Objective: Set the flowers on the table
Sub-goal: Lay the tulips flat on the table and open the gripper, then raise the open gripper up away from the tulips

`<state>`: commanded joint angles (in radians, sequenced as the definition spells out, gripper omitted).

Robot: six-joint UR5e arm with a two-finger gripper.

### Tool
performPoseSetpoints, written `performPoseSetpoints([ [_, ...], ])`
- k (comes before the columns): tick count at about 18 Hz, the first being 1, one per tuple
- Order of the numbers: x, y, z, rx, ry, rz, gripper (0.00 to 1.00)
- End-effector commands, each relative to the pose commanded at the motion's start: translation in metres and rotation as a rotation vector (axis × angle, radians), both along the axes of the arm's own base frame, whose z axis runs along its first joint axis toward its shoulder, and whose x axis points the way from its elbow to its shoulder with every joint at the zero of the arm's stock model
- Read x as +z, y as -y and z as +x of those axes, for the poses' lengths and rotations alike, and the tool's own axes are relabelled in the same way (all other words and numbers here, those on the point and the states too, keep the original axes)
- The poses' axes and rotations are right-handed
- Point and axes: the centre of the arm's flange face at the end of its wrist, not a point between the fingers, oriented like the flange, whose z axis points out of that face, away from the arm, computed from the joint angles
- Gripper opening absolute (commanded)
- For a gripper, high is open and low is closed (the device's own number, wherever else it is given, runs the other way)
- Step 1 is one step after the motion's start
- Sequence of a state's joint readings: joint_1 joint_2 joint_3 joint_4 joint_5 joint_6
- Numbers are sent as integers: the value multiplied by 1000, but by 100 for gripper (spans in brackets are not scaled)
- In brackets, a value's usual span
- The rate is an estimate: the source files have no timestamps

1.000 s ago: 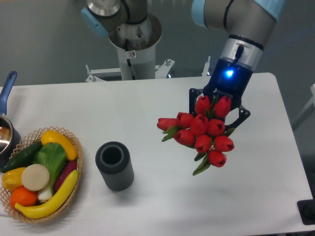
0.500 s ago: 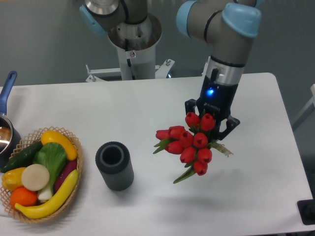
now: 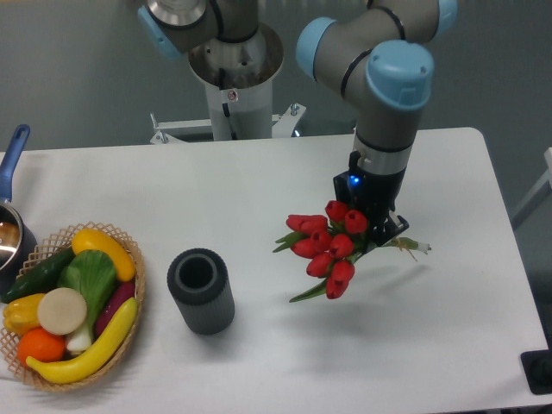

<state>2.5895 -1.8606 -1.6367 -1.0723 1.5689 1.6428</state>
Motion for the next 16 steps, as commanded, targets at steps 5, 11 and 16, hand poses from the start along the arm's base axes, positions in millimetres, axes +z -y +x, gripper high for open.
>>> performPoseSetpoints([
  [5,-30,-14,9,-39,-22,-121,44],
  [11,-44,-22,12,-54,3,-119,57],
  [16,-29,-39,5,-53,35,48,100],
])
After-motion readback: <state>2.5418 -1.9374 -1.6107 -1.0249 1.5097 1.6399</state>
